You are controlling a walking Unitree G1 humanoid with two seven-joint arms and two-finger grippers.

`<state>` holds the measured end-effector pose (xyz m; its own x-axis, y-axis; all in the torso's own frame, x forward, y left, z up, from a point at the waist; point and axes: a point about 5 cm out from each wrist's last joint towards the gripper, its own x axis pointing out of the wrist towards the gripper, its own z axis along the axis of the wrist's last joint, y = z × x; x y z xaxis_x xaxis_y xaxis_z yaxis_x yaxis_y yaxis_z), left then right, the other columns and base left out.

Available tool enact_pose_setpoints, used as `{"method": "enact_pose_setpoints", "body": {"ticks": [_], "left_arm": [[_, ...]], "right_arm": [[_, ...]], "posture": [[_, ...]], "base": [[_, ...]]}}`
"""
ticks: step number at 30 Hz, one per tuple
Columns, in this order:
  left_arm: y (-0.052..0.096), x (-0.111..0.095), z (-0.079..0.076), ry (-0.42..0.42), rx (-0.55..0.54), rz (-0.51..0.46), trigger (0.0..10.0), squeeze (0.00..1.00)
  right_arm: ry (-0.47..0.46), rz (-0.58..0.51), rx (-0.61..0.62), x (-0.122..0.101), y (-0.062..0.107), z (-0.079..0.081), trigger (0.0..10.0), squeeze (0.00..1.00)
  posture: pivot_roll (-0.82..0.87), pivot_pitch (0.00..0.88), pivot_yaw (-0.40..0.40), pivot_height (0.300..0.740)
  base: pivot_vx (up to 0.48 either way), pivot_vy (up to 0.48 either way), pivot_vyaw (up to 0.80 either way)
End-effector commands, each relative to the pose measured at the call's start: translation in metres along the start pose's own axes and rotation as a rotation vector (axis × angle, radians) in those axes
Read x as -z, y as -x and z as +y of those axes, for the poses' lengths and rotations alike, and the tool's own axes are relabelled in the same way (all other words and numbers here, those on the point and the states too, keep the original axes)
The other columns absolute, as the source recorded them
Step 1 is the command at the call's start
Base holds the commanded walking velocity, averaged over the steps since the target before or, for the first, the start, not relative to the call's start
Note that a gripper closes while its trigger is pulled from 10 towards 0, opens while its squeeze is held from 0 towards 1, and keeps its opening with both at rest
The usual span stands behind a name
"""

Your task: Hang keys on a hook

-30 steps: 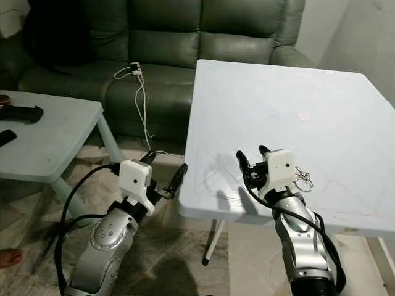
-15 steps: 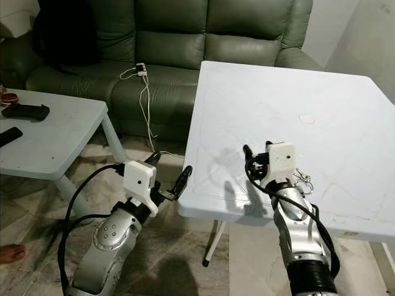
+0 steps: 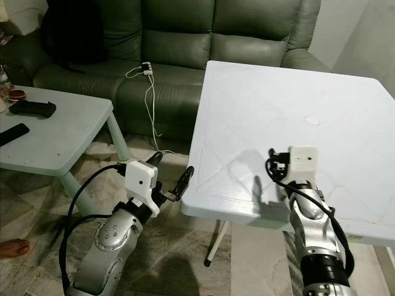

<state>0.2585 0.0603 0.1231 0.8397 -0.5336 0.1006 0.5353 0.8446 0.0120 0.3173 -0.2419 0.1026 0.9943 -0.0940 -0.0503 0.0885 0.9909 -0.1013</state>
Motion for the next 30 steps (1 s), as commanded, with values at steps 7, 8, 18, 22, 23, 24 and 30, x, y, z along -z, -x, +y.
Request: {"method": "enact_pose_setpoints", "body": {"ticks": [7, 8, 18, 22, 23, 24, 30], "left_arm": [[-0.002, -0.002, -0.025, -0.001, 0.121, -0.003, 10.0, 0.00], [-0.002, -0.002, -0.028, 0.000, 0.137, -0.002, 10.0, 0.00], [-0.002, -0.001, -0.027, 0.008, 0.123, -0.001, 10.0, 0.00], [-0.001, -0.001, -0.026, 0.010, 0.116, -0.002, 10.0, 0.00], [-0.001, -0.001, -0.026, 0.012, 0.114, -0.003, 10.0, 0.00], [-0.002, -0.001, -0.026, 0.012, 0.112, -0.003, 10.0, 0.00], [-0.001, -0.002, -0.024, 0.009, 0.104, -0.008, 10.0, 0.00]], "right_arm": [[0.000, -0.027, 0.030, -0.005, -0.002, -0.009, 10.0, 0.00], [0.000, -0.025, 0.030, -0.005, -0.003, -0.010, 10.0, 0.00], [0.033, -0.009, 0.059, -0.002, 0.000, -0.023, 10.0, 0.00], [0.022, -0.032, 0.029, -0.003, 0.002, -0.020, 10.0, 0.00], [0.019, -0.040, 0.020, -0.004, 0.002, -0.019, 10.0, 0.00], [0.023, -0.048, 0.013, -0.005, 0.002, -0.018, 10.0, 0.00], [-0.019, -0.053, -0.042, -0.005, 0.003, -0.011, 10.0, 0.00]], "posture": [[0.00, 0.068, -0.089, 0.721], [0.00, 0.071, -0.090, 0.721], [-0.01, 0.087, -0.099, 0.721], [-0.01, 0.089, -0.101, 0.721], [-0.01, 0.089, -0.101, 0.721], [-0.01, 0.089, -0.101, 0.721], [-0.01, 0.085, -0.101, 0.721]], "base": [[0.000, 0.000, 0.00], [0.000, 0.000, 0.00], [0.000, 0.000, 0.00], [0.000, 0.000, 0.00], [0.000, 0.000, 0.00], [0.000, 0.000, 0.00], [0.000, 0.000, 0.00]]}}
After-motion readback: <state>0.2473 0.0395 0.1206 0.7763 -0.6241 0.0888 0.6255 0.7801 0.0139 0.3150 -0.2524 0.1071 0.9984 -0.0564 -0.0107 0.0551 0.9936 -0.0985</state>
